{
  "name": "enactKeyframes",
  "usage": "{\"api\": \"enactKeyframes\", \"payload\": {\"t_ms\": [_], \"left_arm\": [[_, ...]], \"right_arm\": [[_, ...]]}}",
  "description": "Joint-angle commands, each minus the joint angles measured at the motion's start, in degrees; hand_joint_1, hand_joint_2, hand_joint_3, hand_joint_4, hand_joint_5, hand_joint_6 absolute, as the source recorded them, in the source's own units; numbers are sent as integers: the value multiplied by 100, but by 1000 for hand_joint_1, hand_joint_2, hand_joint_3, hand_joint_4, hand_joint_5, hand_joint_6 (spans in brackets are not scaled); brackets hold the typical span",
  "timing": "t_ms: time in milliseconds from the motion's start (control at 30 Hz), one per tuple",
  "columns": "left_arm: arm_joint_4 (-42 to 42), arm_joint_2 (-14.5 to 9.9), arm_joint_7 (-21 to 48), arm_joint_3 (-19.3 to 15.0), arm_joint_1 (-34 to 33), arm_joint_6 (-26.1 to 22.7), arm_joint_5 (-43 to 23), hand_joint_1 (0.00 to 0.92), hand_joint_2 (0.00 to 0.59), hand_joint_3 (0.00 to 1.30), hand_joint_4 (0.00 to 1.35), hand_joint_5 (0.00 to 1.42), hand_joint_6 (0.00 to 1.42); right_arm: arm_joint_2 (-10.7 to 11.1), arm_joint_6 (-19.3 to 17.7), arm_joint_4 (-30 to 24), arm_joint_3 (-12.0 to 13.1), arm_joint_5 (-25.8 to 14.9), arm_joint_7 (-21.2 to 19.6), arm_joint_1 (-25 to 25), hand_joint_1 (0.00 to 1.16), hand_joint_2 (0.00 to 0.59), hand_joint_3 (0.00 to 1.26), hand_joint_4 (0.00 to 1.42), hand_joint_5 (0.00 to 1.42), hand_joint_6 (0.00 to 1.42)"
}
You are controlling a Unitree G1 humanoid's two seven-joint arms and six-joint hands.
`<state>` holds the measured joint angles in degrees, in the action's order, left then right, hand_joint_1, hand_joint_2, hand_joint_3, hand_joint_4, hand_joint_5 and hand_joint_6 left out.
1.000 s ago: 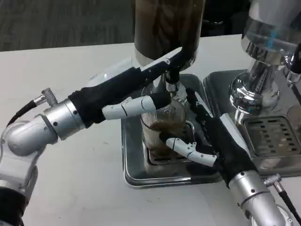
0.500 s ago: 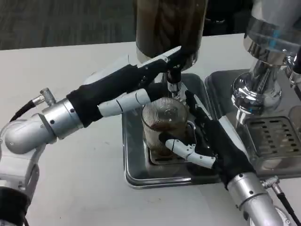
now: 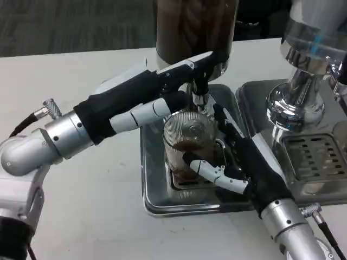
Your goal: Grasp the cup under the faucet to collect the drink, then remove the cup.
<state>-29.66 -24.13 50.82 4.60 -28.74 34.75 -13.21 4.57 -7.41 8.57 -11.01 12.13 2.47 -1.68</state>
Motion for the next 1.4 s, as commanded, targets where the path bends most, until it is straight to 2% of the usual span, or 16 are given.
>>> {"api": "enactKeyframes", "payload": {"t_ms": [33,467,933,1133,1400], "left_arm": [[189,28,114,-77,35,-27,-80,0,164,76,0,1,20],[549,37,138,-299,111,-127,-274,0,163,92,0,7,31],[1532,48,61,-740,327,-390,-874,0,167,109,0,31,50],[1947,33,-47,-938,696,-370,-922,0,170,154,37,65,67],[2093,-103,-165,-1253,1549,-390,-881,0,169,192,88,111,105]], "right_arm": [[-39,-139,51,31,-14,-82,-38,704,231,0,0,0,0],[-56,-182,136,22,-31,-94,-83,698,227,0,0,0,0],[-56,-207,133,24,-28,-95,-87,695,227,0,0,0,0],[-45,-257,146,36,-39,-83,-102,695,227,0,0,0,0],[0,-358,176,33,-45,-49,-72,695,227,0,0,0,0]]}}
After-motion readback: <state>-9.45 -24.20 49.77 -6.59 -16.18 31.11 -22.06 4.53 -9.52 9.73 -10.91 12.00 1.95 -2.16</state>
